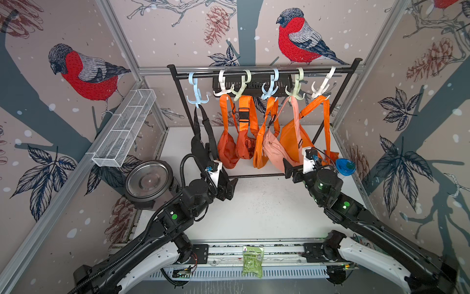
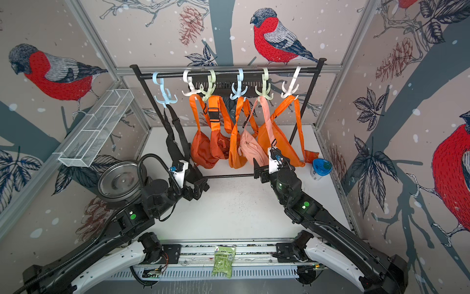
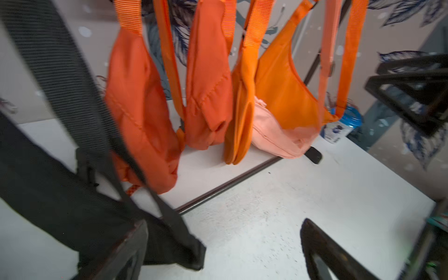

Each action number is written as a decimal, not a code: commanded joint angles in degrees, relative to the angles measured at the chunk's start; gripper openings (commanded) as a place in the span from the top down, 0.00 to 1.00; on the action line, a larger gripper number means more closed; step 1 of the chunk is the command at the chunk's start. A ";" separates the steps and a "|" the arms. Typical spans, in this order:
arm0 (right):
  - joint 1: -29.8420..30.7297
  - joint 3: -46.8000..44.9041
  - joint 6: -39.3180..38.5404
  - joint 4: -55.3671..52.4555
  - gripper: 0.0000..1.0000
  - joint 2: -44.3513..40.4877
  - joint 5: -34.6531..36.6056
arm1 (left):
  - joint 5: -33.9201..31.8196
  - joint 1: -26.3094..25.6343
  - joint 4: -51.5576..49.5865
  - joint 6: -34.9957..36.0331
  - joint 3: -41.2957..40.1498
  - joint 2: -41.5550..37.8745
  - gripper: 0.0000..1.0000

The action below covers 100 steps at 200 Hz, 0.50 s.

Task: Hang the bag on a hook
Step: Reset both arms

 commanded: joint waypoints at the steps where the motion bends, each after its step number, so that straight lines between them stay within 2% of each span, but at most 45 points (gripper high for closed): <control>1: -2.26 -3.41 1.57 2.08 0.00 -3.03 4.62 | -13.00 -0.33 7.23 1.78 -2.54 0.13 0.03; 38: -5.64 -13.45 2.59 3.84 0.01 -8.42 12.79 | -27.12 0.12 9.95 1.14 -8.51 0.32 0.04; 65: -6.86 -19.59 3.79 6.99 0.01 -10.95 16.56 | -29.57 2.45 10.70 1.88 -10.63 1.12 0.04; 81: -7.47 -22.99 4.69 9.29 0.01 -11.33 17.91 | -34.39 5.16 10.84 -1.49 -12.24 2.33 0.04; 100: -8.30 -26.30 4.56 10.13 0.01 -11.23 19.81 | -43.12 7.12 9.16 -6.28 -13.79 3.20 0.04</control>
